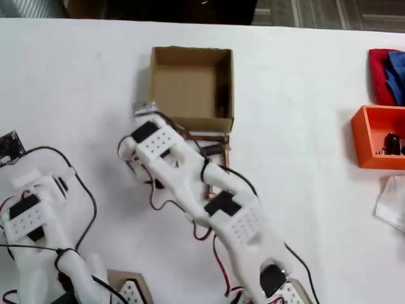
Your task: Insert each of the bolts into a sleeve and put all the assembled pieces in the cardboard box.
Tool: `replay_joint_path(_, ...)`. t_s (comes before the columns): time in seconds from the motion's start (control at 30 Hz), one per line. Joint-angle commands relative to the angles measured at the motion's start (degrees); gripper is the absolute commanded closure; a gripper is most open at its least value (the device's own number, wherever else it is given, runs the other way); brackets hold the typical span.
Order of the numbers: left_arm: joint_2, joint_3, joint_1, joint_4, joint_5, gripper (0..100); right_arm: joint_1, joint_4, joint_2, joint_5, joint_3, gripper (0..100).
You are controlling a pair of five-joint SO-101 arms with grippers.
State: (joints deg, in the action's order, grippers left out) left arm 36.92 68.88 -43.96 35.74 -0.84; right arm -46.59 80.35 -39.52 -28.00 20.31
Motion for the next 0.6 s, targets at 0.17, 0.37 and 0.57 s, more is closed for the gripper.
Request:
replay_joint_path(0.17, 1.32, -0.40, 0.70, -0.88, 0.26, 82, 1.27, 5.23, -0.66, 9.58, 1.85, 97.8)
replay_joint_path(0.37, 1.23, -0.31, 0.97, -0.88, 0.26, 82, 1.63, 5.05, 8.92, 15.21, 1.41, 97.6)
replay_joint_path(0.57, 1.32, -1.10, 3.87, -0.53, -7.38, 82, 8.40, 1.01, 33.10, 17.85, -10.46, 97.6)
